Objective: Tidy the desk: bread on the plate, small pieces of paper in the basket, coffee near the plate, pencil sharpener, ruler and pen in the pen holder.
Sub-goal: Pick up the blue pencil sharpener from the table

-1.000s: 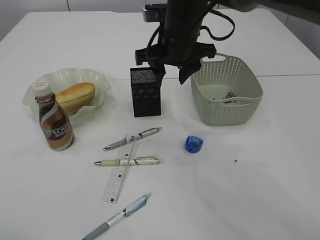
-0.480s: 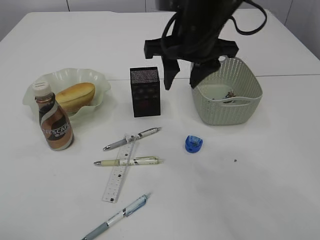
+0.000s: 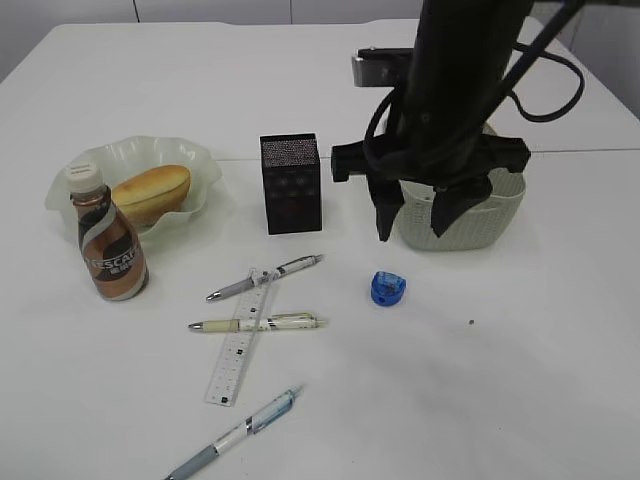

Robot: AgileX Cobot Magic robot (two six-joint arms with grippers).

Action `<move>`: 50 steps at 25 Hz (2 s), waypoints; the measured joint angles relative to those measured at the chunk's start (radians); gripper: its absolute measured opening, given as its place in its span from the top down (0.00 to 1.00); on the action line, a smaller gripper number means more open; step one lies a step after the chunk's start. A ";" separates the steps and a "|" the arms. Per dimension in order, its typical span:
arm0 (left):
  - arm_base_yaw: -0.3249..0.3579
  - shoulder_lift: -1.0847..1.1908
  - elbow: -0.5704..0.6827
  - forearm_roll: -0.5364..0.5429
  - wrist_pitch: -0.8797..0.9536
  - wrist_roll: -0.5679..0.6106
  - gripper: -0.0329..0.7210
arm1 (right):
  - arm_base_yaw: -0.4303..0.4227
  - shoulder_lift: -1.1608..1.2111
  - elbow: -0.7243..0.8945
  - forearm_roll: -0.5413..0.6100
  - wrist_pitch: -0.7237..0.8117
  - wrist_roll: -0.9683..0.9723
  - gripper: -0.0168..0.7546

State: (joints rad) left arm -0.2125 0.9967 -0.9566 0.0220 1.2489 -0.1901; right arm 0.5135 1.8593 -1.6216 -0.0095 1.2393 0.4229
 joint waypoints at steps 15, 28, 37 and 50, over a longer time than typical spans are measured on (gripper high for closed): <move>0.000 0.000 0.000 0.000 0.000 0.000 0.30 | -0.002 0.115 0.001 -0.139 -0.098 0.136 0.45; 0.000 0.000 0.000 -0.022 0.000 0.000 0.30 | -0.002 0.254 0.001 -0.164 -0.211 0.276 0.45; 0.000 0.000 0.000 -0.022 0.000 0.001 0.30 | -0.002 0.254 0.001 -0.196 -0.289 0.282 0.45; 0.000 0.000 0.000 -0.022 0.000 0.002 0.30 | -0.002 0.264 0.001 -0.201 -0.351 0.346 0.45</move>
State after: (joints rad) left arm -0.2125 0.9967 -0.9566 0.0000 1.2489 -0.1878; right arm 0.5118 2.1235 -1.6208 -0.2106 0.8883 0.7687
